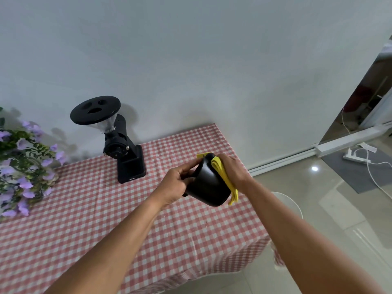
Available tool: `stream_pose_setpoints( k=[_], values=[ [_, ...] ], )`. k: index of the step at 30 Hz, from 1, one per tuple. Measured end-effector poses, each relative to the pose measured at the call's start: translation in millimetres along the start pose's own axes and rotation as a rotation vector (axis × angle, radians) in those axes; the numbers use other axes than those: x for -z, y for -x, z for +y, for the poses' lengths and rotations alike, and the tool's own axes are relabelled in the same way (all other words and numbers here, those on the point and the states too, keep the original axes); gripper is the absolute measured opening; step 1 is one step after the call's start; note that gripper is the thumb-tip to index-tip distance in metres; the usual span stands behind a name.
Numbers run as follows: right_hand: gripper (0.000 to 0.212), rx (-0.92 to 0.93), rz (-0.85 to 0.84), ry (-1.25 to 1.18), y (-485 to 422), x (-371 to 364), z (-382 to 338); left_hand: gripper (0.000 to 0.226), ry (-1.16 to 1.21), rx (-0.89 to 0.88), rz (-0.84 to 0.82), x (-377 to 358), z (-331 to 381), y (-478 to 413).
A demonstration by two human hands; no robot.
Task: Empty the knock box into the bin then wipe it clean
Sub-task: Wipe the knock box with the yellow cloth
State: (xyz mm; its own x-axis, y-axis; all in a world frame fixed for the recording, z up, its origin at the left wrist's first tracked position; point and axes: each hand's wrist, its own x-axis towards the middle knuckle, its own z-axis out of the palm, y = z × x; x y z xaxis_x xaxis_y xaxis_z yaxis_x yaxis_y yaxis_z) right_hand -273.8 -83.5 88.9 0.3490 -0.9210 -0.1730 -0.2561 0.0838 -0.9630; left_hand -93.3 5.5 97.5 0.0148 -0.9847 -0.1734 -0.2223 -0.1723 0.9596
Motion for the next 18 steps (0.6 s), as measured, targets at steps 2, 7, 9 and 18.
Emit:
stream_pose_setpoints(
  k=[2,7,9,18],
  values=[
    [0.028,-0.106,-0.064,-0.148,-2,11,-2,0.070,-0.008,-0.009,-0.020,-1,3,0],
    [0.024,-0.409,0.056,-0.664,-8,2,2,0.065,0.108,0.022,0.075,-10,-2,-4],
    [0.036,-0.496,0.062,-0.761,-5,-7,6,0.067,0.156,0.039,0.133,-11,-5,-6],
    [0.047,-0.426,-0.012,-0.894,6,-17,12,0.065,0.021,0.000,0.147,8,6,-10]
  ],
)
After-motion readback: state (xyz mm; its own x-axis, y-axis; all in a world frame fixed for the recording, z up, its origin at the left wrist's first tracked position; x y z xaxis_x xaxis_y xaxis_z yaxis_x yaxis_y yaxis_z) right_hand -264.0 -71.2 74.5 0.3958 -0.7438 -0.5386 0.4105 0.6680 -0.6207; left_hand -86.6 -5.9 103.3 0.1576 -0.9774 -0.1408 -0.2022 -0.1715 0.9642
